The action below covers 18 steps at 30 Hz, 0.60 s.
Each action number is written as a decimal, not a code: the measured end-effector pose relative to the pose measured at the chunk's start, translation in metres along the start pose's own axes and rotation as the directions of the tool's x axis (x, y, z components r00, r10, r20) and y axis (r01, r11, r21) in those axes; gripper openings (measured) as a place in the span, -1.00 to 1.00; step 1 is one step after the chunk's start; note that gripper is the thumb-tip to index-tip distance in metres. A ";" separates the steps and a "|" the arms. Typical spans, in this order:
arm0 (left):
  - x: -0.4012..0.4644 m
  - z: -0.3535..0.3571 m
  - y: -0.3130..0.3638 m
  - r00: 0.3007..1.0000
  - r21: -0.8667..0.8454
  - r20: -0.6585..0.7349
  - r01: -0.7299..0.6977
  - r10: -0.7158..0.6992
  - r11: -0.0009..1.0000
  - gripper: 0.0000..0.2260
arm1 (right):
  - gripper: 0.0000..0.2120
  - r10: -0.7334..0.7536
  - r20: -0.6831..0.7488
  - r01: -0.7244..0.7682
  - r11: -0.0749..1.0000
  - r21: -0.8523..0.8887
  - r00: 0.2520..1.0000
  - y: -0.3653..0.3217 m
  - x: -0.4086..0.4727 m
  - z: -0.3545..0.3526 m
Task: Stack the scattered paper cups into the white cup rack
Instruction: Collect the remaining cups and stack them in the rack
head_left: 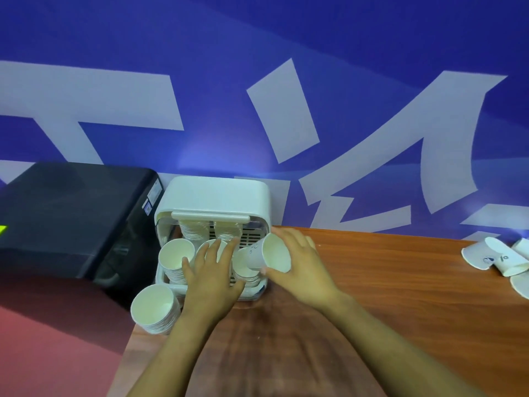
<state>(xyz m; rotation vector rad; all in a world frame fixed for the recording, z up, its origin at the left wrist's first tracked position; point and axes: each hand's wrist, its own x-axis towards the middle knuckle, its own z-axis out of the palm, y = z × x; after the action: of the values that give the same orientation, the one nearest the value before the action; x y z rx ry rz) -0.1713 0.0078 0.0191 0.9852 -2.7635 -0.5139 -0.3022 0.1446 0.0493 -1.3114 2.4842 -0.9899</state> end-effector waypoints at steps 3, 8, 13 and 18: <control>-0.003 -0.003 -0.004 1.000 -0.011 -0.009 0.006 -0.006 1.000 -0.31 | -0.30 -0.004 0.005 0.004 1.000 -0.022 1.000 -0.008 0.010 0.014; -0.003 -0.003 -0.010 1.000 -0.040 -0.001 0.022 -0.022 0.999 -0.30 | -0.15 0.081 0.156 -0.064 0.991 -0.114 0.984 -0.003 0.013 0.036; 0.001 -0.004 -0.009 1.000 -0.025 0.013 0.022 -0.022 0.999 -0.29 | 0.06 0.213 0.326 -0.176 0.974 -0.140 0.921 0.008 0.014 0.042; 0.000 -0.005 -0.002 0.999 -0.027 0.044 0.015 -0.014 1.000 -0.28 | 0.05 0.207 0.351 -0.172 0.977 -0.129 0.913 0.009 0.017 0.028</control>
<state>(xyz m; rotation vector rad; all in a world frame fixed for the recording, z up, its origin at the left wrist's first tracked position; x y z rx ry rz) -0.1686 0.0052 0.0227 0.9997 -2.7813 -0.5809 -0.3068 0.1214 0.0245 -1.1276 2.3365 -0.5330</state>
